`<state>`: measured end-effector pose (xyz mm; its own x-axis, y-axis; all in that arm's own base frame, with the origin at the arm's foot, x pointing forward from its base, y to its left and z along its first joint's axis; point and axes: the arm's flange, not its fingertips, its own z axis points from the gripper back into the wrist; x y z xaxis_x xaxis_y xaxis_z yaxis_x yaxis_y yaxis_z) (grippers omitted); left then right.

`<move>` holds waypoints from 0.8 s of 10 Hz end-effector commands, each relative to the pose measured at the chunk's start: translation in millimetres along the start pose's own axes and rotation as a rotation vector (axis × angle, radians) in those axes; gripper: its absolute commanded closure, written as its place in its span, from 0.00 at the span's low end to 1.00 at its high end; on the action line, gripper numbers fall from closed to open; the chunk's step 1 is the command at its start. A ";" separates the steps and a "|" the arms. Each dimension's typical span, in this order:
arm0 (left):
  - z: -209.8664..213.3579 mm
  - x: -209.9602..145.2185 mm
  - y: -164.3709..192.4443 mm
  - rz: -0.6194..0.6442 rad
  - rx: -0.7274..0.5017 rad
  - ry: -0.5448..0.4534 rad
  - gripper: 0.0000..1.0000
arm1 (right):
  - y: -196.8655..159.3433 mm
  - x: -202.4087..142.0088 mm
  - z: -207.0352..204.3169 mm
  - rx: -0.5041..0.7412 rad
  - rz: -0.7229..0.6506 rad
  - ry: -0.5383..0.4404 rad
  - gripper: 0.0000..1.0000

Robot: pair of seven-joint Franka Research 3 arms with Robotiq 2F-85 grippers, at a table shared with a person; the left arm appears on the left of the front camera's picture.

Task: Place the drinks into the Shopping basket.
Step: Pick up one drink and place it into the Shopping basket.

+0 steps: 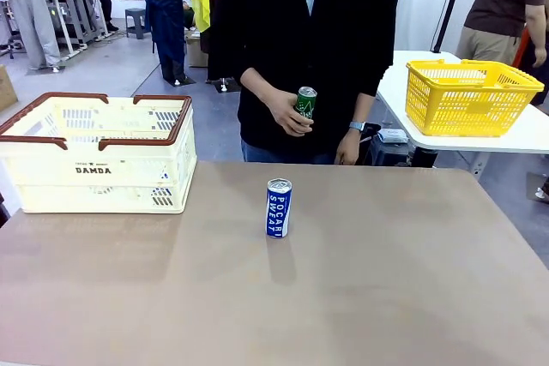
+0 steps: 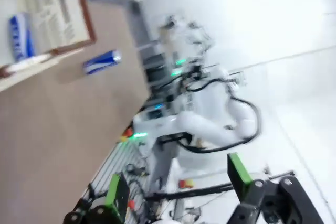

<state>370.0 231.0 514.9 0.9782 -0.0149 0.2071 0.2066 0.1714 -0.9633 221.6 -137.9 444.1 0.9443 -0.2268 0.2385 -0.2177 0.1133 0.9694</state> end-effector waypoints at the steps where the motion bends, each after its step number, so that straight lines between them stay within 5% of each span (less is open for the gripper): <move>1: 42.4 31.8 32.8 0.029 -0.152 0.059 0.00 | 7.6 3.9 0.4 0.010 -0.014 -0.010 0.00; 2: 0.0 0.0 0.0 0.000 0.000 0.000 0.00 | 7.6 3.9 0.4 0.010 -0.014 -0.010 0.00; 8: 0.0 0.0 0.0 0.000 0.000 0.000 0.00 | 7.6 3.9 0.4 0.010 -0.014 -0.010 0.00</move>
<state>374.8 232.9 518.3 0.9761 -0.0195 0.2165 0.2167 0.1674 -0.9618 221.5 -137.9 444.2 0.9443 -0.2267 0.2386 -0.2176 0.1138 0.9694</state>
